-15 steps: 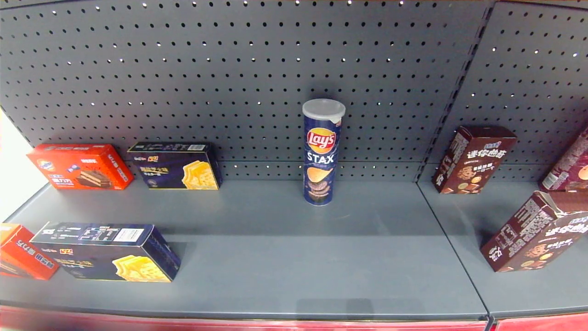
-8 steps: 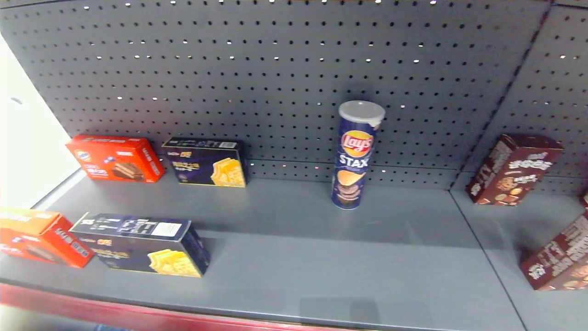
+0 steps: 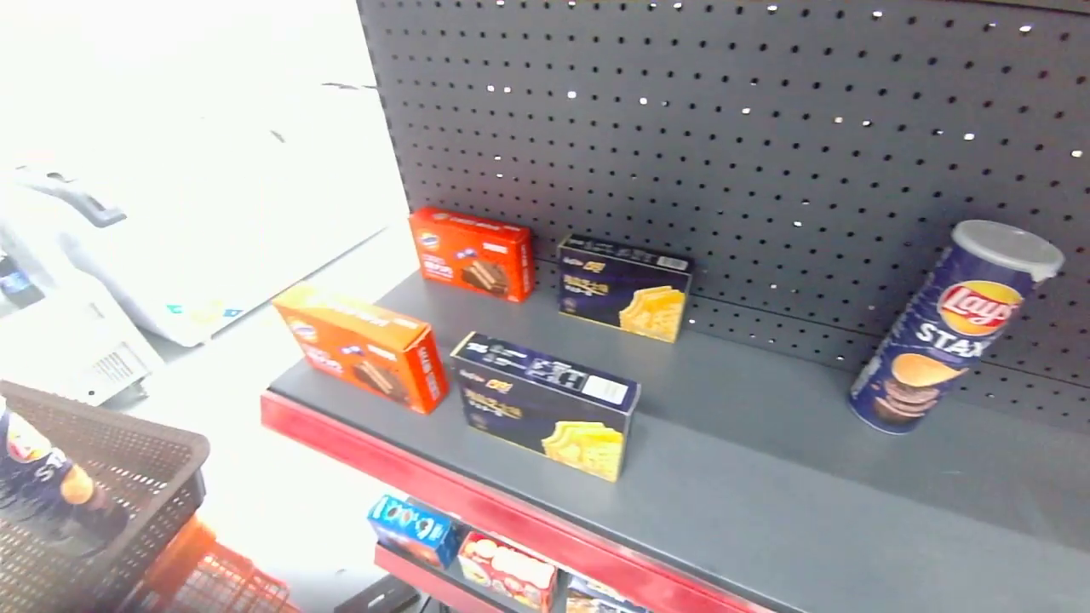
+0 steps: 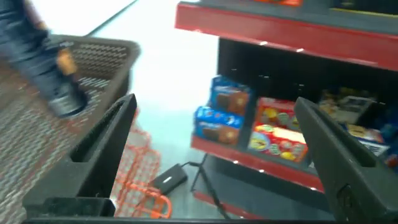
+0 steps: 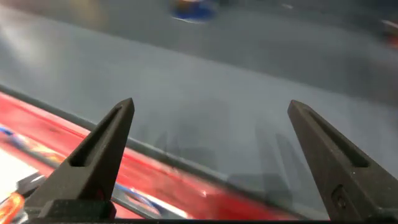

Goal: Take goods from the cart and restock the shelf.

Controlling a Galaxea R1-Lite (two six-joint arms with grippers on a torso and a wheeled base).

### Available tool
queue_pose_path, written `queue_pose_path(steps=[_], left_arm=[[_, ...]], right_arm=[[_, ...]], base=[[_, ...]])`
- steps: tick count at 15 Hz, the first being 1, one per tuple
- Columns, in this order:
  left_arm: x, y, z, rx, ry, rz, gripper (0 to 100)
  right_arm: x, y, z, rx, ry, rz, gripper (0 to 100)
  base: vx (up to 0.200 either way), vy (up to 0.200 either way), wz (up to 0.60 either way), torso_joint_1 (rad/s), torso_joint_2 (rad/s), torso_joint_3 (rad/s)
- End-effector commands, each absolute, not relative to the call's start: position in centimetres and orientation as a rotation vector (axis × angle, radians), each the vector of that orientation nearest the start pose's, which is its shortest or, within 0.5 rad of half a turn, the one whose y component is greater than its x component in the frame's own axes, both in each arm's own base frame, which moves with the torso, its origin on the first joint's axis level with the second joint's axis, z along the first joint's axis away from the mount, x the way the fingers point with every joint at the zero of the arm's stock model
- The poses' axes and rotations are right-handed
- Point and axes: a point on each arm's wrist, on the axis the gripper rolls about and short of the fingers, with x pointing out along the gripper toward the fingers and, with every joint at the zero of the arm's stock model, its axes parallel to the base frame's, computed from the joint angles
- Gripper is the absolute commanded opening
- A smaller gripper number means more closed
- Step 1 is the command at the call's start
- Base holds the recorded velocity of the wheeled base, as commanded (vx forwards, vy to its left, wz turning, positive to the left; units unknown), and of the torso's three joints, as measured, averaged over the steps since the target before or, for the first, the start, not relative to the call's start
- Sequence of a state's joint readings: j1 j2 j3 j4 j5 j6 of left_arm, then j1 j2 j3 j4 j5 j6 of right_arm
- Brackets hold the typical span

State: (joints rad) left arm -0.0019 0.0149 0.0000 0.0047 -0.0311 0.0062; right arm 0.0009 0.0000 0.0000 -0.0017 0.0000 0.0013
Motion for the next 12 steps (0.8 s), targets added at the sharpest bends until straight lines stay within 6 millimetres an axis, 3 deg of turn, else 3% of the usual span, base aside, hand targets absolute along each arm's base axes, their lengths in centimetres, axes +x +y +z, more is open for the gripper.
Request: queue_pose_path(steps=[1, 8, 12], left_arm=[[-2.18, -0.07, 7.53, 0.006, 0.018, -0.032, 100], [-2.17, -0.07, 7.53, 0.010, 0.020, -0.034, 100], [-2.17, -0.07, 7.53, 0.015, 0.020, -0.035, 100]], right_arm=[[-2.28, 0.00, 7.56, 0.002, -0.002, 0.002, 100], [-2.28, 0.00, 7.56, 0.002, -0.002, 0.002, 100], [-2.28, -0.01, 7.56, 0.002, -0.002, 0.000, 100]], base=[[0.000, 0.000, 0.60, -0.002, 0.01, 0.002], [0.000, 0.000, 0.60, 0.005, 0.00, 0.001], [0.000, 0.000, 0.00, 0.000, 0.00, 0.000]])
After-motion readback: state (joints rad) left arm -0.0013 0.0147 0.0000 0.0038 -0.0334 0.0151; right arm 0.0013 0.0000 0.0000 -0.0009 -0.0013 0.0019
